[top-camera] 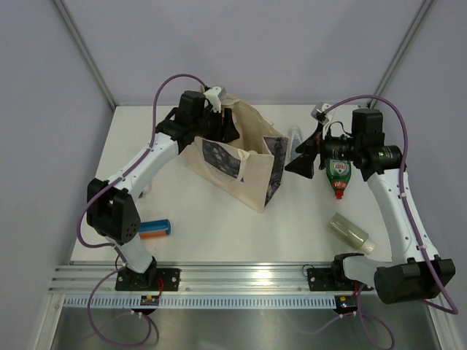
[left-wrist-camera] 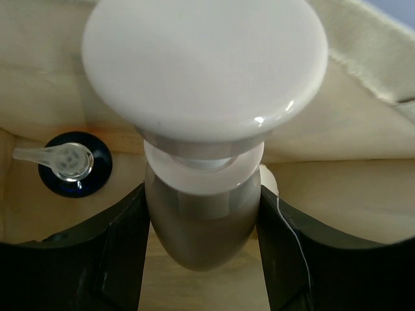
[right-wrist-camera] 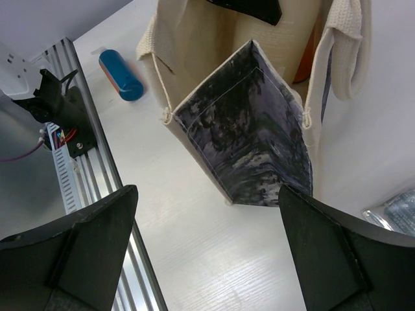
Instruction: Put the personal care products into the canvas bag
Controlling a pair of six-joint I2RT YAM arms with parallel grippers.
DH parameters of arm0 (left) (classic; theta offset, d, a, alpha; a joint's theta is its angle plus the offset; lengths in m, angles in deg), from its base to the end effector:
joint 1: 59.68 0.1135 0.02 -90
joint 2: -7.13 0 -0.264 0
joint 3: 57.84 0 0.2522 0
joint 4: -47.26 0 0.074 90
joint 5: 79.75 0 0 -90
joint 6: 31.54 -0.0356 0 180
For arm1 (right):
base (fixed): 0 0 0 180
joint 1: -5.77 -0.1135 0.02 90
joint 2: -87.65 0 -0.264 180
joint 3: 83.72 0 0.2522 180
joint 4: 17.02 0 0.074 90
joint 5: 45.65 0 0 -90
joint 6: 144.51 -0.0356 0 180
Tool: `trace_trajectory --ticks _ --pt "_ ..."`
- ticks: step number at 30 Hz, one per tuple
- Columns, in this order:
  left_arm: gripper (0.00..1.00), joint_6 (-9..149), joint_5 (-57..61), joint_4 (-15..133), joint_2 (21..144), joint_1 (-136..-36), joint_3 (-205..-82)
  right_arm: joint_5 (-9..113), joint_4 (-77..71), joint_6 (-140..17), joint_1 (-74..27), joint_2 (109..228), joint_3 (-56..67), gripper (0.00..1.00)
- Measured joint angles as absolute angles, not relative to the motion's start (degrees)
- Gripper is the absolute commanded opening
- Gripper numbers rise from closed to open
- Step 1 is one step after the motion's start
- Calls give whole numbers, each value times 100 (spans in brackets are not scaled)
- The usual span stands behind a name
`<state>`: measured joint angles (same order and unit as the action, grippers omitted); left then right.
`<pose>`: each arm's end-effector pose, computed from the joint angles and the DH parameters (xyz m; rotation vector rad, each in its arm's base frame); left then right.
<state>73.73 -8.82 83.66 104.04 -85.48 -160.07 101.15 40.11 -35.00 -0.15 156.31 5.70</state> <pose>0.3506 -0.1824 0.3434 0.4039 2.1406 -0.7708 0.2307 0.0539 0.3934 -0.9472 1.7813 0.9285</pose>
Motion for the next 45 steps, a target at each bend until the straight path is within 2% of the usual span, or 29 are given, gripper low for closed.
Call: trace_trajectory --ticks 4,8,13,15,17,22,23,24,32,34,39,45 --pt "14 7249 -847 8451 10541 -8589 -15952 9885 3872 -3638 -6 15631 406 100" --pt "26 7196 -836 8499 10734 -8638 -15906 9599 3751 -3802 16 15631 240 100" --pt "53 7181 -808 8466 10764 -8703 -15615 9341 3557 -4014 49 15640 132 99" --pt "61 7174 -770 8418 10762 -8736 -15476 9223 3461 -4132 88 15673 115 99" --pt "75 7157 -738 8328 10718 -8749 -15270 9022 3329 -4289 138 15745 106 100" --pt "84 7150 -731 8138 10281 -8760 -14868 8314 2969 -4862 243 16123 82 99" --pt "91 7144 -731 8081 10148 -8762 -14831 8150 2903 -5017 248 16239 80 99" --pt "94 7117 -729 8038 10012 -8764 -14818 7964 2829 -5175 250 16368 80 99" --pt "96 6993 -615 7917 9202 -8782 -14807 6217 2748 -6134 235 18156 677 99" --pt "99 6932 -506 7994 9018 -8782 -14807 5929 2805 -6165 232 18719 1070 99" --pt "99 6801 -123 8302 8284 -8780 -14809 5385 2846 -6049 221 20044 2030 99" --pt "99 6792 572 8582 6644 -8769 -14429 5249 3312 -5806 213 21456 3656 100"
